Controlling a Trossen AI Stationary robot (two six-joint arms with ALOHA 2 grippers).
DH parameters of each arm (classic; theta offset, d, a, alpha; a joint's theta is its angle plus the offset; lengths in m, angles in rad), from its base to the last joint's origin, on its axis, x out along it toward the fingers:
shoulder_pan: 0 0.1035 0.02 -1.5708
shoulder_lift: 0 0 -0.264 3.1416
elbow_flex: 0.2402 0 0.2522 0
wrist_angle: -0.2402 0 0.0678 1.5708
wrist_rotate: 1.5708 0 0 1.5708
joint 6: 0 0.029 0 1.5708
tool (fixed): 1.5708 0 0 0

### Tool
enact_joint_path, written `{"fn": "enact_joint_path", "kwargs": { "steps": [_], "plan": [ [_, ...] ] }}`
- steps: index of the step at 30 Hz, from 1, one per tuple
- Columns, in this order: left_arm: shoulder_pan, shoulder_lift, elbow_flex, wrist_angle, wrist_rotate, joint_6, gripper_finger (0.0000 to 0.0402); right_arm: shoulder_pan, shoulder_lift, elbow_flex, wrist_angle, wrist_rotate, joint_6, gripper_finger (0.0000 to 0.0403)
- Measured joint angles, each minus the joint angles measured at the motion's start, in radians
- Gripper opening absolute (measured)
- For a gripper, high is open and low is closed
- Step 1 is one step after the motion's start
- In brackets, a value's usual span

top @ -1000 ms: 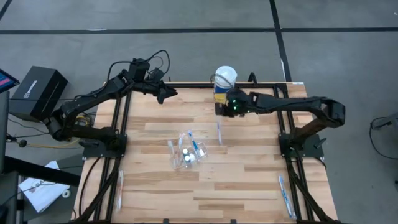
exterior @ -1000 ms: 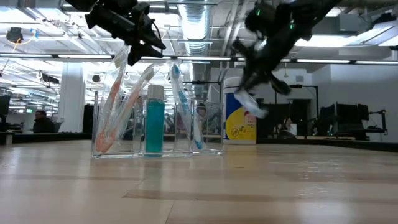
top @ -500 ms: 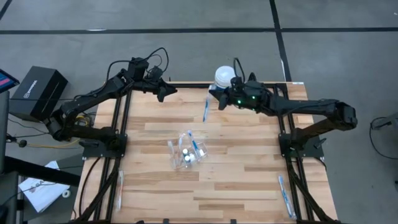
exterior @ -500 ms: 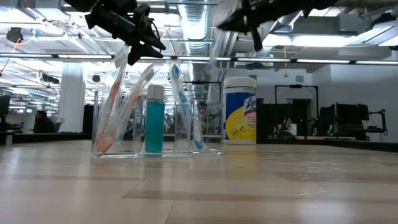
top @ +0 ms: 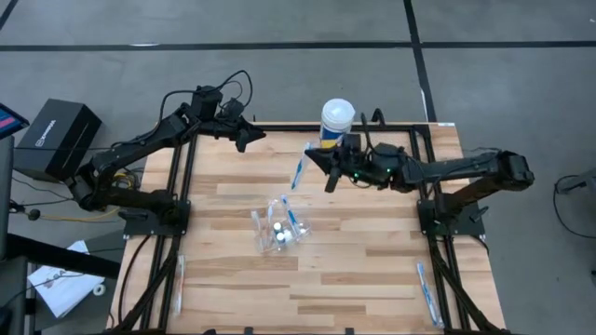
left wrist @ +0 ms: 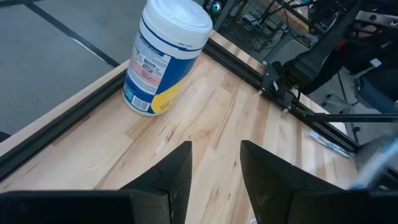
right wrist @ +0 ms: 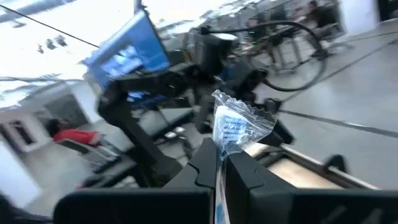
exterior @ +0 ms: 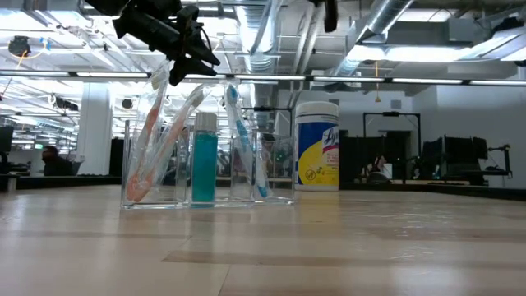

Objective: Pick & Place toothbrushing station
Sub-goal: Put the top blue toothbrush into the transparent organizer

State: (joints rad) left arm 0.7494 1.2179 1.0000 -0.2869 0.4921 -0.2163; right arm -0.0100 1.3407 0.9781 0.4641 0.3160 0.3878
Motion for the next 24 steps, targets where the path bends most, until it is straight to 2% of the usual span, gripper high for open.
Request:
{"fn": "enact_joint_path", "kwargs": {
  "steps": [5, 9, 19, 24],
  "plan": [
    [0.000, 0.000, 0.000, 0.005, -0.003, 0.023, 0.0131, 0.085, -0.003, -0.001, -0.023, 0.117, -0.032, 0.0000],
    [0.000, 0.000, 0.000, 0.009, -0.003, 0.024, 0.0131, 0.149, -0.003, -0.001, -0.099, 0.160, -0.032, 0.0000],
    [-0.006, 0.000, 0.000, 0.073, -0.021, -0.006, 0.0131, 0.264, 0.011, -0.001, -0.316, 0.156, -0.025, 0.0000],
    [-0.018, 0.000, 0.000, 0.073, -0.021, -0.027, 0.0131, 0.292, 0.083, -0.001, -0.272, 0.143, -0.033, 0.0000]
  ]
}}
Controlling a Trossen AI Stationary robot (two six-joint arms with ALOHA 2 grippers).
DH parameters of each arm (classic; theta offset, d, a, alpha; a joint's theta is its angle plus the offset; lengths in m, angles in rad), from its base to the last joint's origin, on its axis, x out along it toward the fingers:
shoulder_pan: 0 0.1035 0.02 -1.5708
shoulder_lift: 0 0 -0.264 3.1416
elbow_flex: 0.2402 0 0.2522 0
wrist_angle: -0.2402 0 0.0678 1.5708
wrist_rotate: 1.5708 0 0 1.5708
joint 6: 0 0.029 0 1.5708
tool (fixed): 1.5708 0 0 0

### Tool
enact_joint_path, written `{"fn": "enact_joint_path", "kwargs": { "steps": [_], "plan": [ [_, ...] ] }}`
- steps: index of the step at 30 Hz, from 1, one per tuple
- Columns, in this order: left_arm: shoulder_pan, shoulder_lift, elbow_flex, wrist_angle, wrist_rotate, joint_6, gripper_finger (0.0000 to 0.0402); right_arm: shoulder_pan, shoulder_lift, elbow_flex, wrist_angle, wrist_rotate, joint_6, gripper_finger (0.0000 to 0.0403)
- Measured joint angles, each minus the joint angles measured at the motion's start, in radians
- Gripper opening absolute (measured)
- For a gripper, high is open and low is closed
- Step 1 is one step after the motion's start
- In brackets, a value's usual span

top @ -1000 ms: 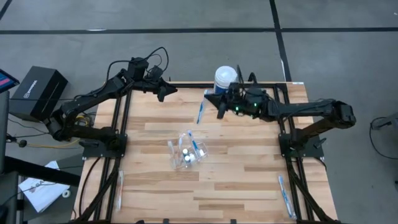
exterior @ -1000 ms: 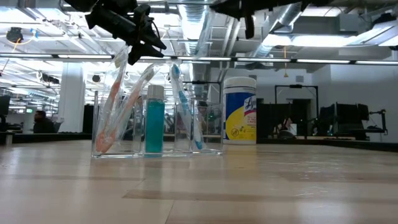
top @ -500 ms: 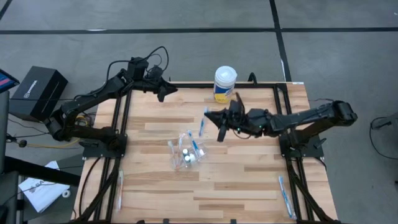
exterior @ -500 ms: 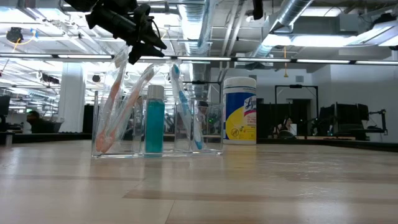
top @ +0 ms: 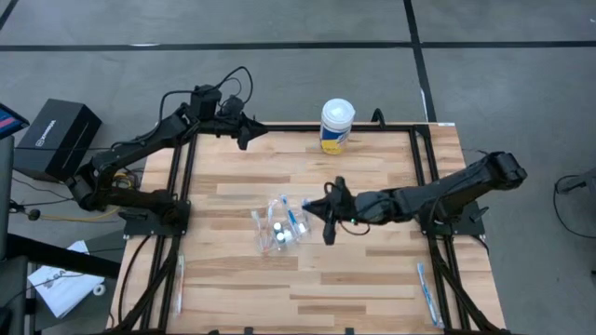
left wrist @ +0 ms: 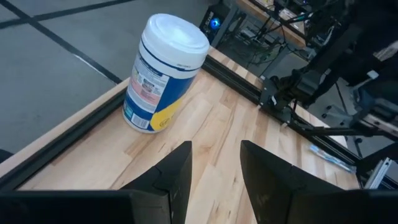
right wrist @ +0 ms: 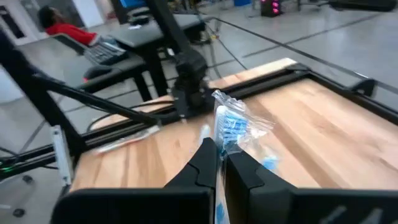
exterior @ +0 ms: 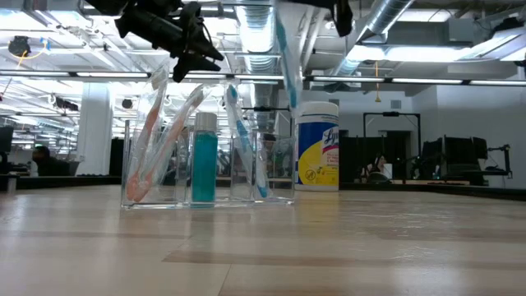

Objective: Pick & Place toothbrushing station
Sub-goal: Put the top blue toothbrush into the transparent organizer

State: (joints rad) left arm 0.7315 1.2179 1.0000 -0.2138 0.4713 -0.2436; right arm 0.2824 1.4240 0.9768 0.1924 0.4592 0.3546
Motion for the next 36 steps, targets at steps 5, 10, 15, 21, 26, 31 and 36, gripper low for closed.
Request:
{"fn": "enact_joint_path", "kwargs": {
  "steps": [5, 10, 15, 21, 26, 31, 36],
  "plan": [
    [-0.030, 0.000, 0.000, 0.002, 0.000, 0.000, 0.0131, 0.003, 0.074, 0.000, 0.091, -0.013, -0.028, 0.0000],
    [-0.054, 0.000, 0.000, 0.006, -0.005, 0.001, 0.0131, -0.018, 0.088, 0.000, 0.133, -0.040, -0.059, 0.0000],
    [-0.069, 0.000, 0.000, 0.007, -0.013, 0.000, 0.0131, -0.047, 0.089, 0.000, 0.130, -0.069, -0.090, 0.0000],
    [-0.079, 0.000, 0.000, 0.012, -0.016, 0.001, 0.0131, -0.081, 0.122, -0.001, 0.111, -0.107, -0.097, 0.0000],
    [-0.079, 0.000, 0.000, 0.015, -0.016, 0.003, 0.0131, -0.090, 0.180, 0.001, 0.164, -0.152, -0.096, 0.0000],
    [-0.079, 0.000, 0.000, 0.021, -0.015, 0.003, 0.0131, -0.095, 0.234, 0.000, 0.225, -0.182, -0.095, 0.0000],
    [-0.079, 0.000, 0.000, 0.022, -0.015, 0.003, 0.0131, -0.097, 0.290, -0.001, 0.263, -0.197, -0.092, 0.0000]
  ]
}}
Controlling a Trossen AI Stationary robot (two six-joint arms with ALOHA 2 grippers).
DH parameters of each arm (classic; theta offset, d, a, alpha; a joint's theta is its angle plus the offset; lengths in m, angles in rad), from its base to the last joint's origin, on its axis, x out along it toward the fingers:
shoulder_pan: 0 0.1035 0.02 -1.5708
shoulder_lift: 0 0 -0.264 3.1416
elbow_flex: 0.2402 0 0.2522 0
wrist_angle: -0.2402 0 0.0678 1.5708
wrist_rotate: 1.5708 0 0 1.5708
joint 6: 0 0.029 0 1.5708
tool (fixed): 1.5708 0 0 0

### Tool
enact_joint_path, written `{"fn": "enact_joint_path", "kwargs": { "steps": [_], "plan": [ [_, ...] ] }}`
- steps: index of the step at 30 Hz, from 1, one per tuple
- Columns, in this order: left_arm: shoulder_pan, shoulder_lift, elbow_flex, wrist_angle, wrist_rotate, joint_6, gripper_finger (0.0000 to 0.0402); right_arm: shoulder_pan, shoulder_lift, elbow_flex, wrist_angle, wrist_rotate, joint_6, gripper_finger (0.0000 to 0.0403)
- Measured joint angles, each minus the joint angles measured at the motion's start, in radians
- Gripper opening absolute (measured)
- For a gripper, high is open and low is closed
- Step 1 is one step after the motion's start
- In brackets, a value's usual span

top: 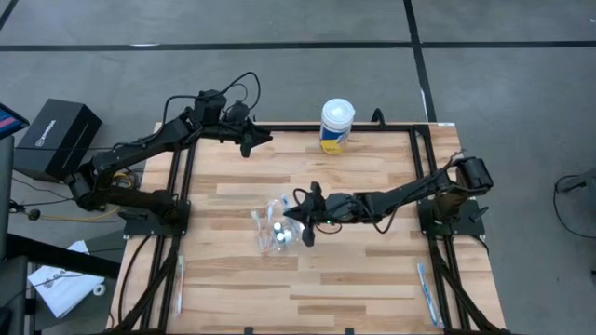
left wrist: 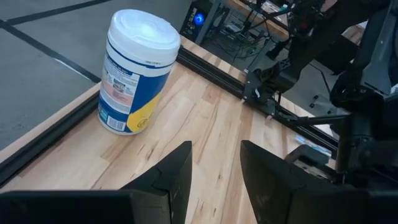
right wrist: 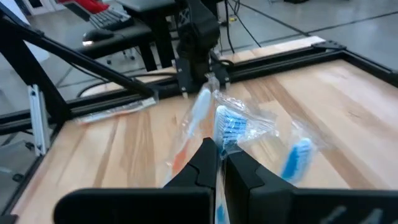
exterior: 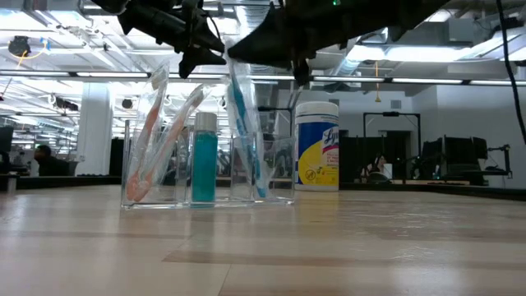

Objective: Pick & Place toothbrushing station
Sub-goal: Put the top blue toothbrush into the transparent organizer

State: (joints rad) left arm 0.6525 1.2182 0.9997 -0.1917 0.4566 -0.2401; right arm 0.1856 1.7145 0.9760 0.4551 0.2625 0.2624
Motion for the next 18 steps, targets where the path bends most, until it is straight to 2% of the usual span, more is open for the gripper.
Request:
{"fn": "enact_joint_path", "kwargs": {
  "steps": [18],
  "plan": [
    [0.000, 0.000, 0.000, 0.009, 0.002, 0.000, 0.0131, 0.001, 0.009, -0.005, -0.033, -0.005, 0.011, 0.0000]
  ]
}}
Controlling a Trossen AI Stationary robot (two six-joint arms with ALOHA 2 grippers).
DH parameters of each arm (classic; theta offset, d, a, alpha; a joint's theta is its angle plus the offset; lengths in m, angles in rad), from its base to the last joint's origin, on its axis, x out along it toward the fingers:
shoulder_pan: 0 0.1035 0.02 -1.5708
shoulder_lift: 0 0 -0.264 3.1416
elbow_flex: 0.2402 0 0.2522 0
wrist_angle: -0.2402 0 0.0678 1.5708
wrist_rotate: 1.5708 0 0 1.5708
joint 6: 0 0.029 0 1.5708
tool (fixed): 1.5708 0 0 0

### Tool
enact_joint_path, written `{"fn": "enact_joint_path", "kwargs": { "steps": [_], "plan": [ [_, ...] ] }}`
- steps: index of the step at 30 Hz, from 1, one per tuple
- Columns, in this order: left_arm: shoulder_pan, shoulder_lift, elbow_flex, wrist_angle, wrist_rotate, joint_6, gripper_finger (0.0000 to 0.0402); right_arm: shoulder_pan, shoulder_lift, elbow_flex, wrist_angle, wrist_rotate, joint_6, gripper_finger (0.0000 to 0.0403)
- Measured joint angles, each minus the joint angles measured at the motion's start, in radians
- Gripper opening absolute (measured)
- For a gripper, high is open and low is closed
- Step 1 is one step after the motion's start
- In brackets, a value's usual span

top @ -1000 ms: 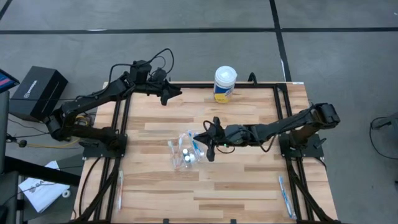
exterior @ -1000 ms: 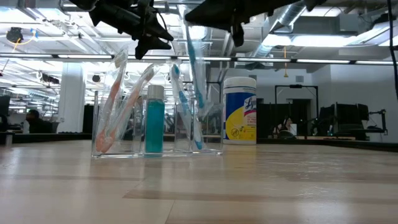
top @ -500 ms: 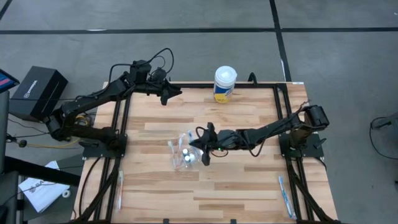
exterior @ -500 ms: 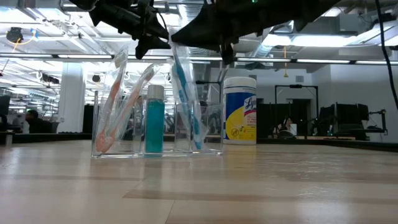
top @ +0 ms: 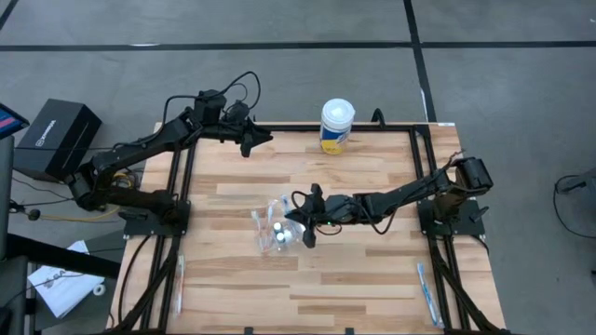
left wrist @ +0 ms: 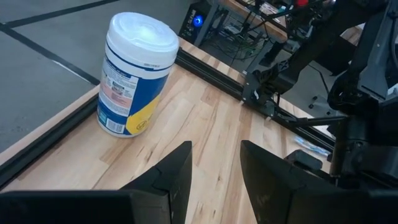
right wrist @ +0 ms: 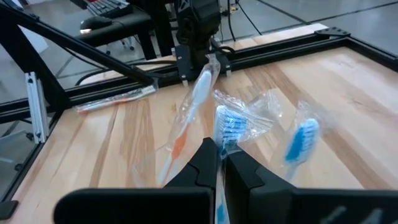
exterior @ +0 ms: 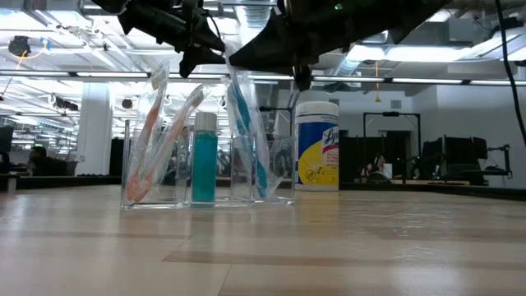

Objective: Pick & Place toothbrushing station
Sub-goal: Put the top blue toothbrush into the transparent organizer, then put the blue toothbrush into the transparent organizer

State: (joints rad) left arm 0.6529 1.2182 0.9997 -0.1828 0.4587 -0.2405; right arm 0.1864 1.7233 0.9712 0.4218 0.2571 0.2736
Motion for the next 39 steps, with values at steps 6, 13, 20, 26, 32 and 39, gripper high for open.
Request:
{"fn": "enact_joint_path", "kwargs": {
  "steps": [6, 13, 20, 26, 32, 39],
  "plan": [
    [0.000, 0.000, 0.000, 0.000, 0.000, -0.003, 0.0131, -0.004, -0.002, -0.135, 0.197, -0.001, 0.066, 0.0000],
    [0.000, 0.000, 0.000, 0.001, -0.001, -0.003, 0.0131, -0.004, -0.004, -0.189, 0.294, -0.001, 0.090, 0.0000],
    [0.000, 0.000, 0.000, 0.000, -0.002, -0.003, 0.0131, -0.003, -0.004, -0.191, 0.318, -0.006, 0.089, 0.0013],
    [0.000, 0.000, 0.000, 0.000, -0.002, -0.003, 0.0131, -0.005, -0.004, -0.191, 0.309, -0.014, 0.188, 0.0097],
    [0.000, 0.000, 0.000, 0.000, -0.002, -0.004, 0.0131, -0.004, -0.004, -0.191, 0.310, -0.014, 0.199, 0.0202],
    [0.000, 0.000, -0.002, 0.000, -0.002, -0.004, 0.0131, -0.004, -0.040, -0.191, 0.319, -0.013, 0.185, 0.0265]
  ]
}}
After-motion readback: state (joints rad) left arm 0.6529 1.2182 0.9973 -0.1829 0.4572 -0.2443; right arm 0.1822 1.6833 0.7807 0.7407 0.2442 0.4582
